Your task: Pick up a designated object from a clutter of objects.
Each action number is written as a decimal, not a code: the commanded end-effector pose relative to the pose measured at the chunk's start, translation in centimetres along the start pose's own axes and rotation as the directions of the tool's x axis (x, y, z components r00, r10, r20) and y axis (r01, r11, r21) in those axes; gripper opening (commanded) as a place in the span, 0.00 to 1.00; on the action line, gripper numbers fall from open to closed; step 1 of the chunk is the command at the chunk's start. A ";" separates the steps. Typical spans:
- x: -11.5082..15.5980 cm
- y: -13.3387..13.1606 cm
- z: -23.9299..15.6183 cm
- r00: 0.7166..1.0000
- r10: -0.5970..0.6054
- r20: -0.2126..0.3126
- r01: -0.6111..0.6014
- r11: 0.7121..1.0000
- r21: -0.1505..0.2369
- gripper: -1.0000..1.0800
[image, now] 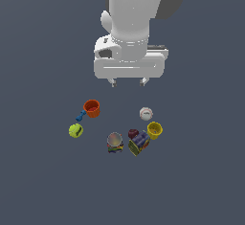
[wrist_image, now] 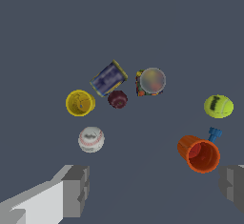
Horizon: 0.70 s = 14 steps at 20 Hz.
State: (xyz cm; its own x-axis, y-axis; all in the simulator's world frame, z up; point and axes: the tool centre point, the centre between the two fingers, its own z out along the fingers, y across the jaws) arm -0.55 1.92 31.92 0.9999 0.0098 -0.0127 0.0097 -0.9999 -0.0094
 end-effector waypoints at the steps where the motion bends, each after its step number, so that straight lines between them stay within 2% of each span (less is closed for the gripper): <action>1: 0.0 0.0 0.0 1.000 0.000 0.000 0.000 1.000 0.000 0.96; 9: 0.1 1.8 0.7 1.000 0.020 0.002 -0.020 1.000 0.018 0.96; 14: 0.1 1.9 0.7 1.000 0.020 0.003 -0.020 1.000 0.019 0.96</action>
State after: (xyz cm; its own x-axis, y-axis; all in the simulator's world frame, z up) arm -0.42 0.01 31.19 0.9998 -0.0111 -0.0157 -0.0115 -0.9996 -0.0275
